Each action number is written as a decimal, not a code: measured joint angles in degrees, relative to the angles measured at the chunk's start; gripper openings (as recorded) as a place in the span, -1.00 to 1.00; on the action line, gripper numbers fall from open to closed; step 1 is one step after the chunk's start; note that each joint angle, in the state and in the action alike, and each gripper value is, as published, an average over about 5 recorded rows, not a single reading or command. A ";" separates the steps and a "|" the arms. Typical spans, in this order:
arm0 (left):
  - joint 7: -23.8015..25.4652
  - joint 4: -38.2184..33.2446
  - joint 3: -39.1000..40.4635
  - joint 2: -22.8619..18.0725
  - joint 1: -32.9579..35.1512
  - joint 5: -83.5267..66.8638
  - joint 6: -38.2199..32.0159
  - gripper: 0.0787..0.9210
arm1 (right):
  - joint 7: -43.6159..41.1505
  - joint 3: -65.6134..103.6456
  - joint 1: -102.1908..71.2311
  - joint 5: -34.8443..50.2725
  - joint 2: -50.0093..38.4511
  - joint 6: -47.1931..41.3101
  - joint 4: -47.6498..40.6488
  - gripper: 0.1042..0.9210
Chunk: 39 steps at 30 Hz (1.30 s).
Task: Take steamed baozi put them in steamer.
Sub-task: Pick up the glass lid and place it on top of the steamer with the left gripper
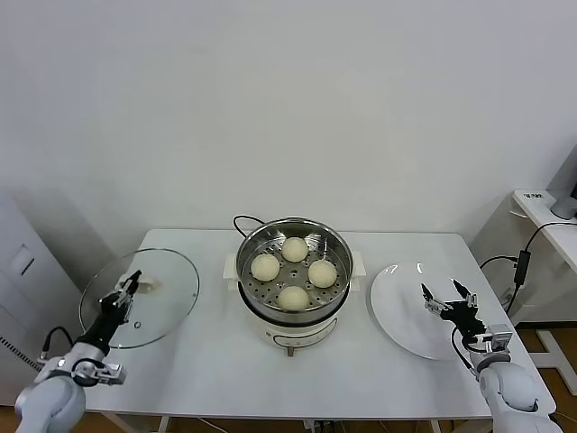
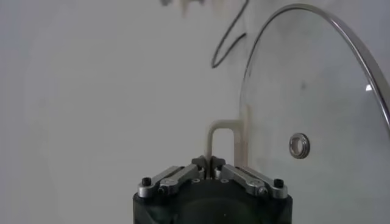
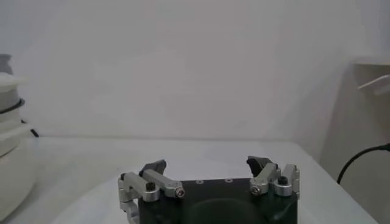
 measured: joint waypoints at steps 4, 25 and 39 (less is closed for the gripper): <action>2.74 -3.73 1.20 1.48 -0.30 -2.57 3.40 -0.94 | 0.05 -0.33 0.31 0.05 -0.17 -0.19 0.04 0.76; 14.56 -18.47 14.87 6.42 -6.57 -8.40 25.26 -0.94 | 0.16 -2.19 1.92 0.41 -1.03 -0.66 -0.56 0.76; 17.91 -18.84 30.31 3.47 -17.88 -5.65 36.38 -0.94 | 0.35 -2.73 2.58 0.32 -0.68 -0.91 -1.25 0.76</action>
